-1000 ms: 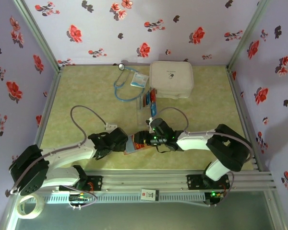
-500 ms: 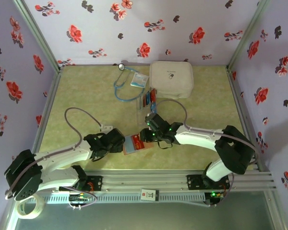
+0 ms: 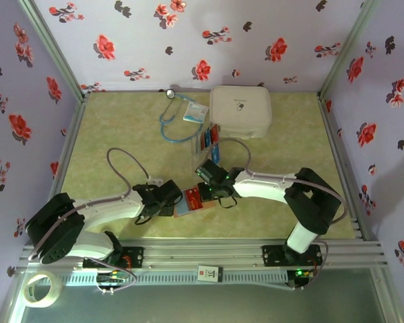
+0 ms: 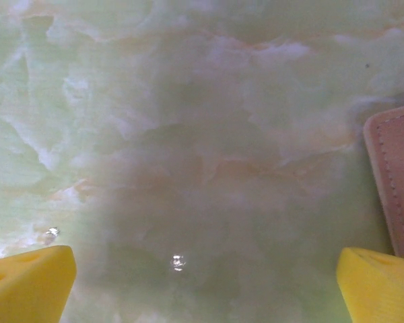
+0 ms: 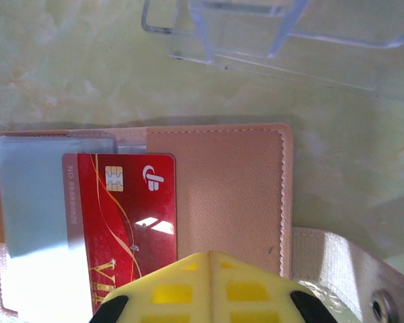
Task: Put the credit cards into the card holder
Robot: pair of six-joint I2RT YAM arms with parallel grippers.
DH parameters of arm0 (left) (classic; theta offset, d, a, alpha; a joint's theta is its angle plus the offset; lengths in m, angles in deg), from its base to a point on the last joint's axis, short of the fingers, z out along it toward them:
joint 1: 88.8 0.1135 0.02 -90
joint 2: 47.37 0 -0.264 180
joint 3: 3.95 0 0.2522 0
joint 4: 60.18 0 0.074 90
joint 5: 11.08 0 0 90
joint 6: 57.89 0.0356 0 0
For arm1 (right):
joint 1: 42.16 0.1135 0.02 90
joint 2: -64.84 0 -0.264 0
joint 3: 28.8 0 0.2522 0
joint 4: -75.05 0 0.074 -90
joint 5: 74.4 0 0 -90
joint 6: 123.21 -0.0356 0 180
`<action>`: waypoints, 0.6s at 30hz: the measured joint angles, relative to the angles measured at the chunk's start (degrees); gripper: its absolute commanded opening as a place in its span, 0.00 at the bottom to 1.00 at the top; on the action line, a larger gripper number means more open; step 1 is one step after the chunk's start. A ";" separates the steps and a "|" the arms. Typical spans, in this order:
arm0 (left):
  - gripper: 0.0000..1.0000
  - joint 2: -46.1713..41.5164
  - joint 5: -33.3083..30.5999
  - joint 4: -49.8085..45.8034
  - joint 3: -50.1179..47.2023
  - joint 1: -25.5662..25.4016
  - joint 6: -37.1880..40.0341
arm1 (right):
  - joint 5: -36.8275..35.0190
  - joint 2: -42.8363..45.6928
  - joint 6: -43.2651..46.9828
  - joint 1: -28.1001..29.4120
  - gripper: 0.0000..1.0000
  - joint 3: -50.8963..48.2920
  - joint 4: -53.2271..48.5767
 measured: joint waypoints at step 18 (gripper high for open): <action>1.00 1.38 -0.02 1.64 0.48 0.00 0.81 | 0.00 -5.57 0.50 2.14 0.02 3.85 0.00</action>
